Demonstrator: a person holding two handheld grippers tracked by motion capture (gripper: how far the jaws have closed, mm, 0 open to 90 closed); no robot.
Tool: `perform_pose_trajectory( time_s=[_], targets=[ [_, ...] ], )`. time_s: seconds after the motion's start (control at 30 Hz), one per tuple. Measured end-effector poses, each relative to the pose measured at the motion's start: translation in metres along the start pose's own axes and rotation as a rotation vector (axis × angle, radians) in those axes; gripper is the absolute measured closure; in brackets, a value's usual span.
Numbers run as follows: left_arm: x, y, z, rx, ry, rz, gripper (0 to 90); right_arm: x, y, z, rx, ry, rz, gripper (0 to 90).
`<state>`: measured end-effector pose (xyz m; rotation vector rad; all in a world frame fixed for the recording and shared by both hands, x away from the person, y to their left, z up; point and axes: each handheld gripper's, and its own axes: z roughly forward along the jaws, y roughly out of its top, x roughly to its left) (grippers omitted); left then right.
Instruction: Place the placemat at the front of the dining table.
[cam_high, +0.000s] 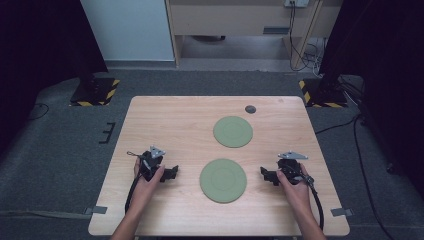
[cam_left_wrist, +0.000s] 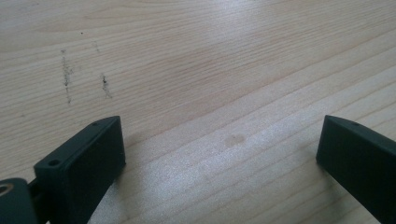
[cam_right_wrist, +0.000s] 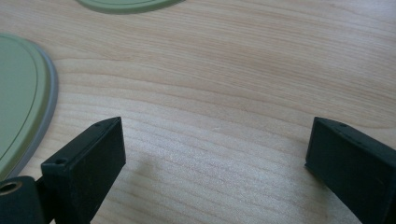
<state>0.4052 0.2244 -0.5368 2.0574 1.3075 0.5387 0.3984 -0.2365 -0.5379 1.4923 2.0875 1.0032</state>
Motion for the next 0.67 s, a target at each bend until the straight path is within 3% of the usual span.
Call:
perform_pose_trajectory(
  time_s=[0.2, 0.37, 0.67],
  targets=[
    [-0.0005, -0.0003, -0.0002, 0.0, 0.003, -0.003, 0.3, 0.0027, -0.0005, -0.0001, 0.009, -0.018, -0.014, 4.7],
    [-0.0006, -0.0005, -0.0004, 0.0, 0.002, -0.003, 0.2, 0.0076, -0.0018, 0.0006, 0.033, -0.062, -0.078, 4.2],
    [-0.0007, -0.0007, -0.0007, 0.0, 0.001, -0.002, 0.2, 0.0032, -0.0055, -0.0034, 0.044, -0.093, -0.039, 0.2]
  ],
)
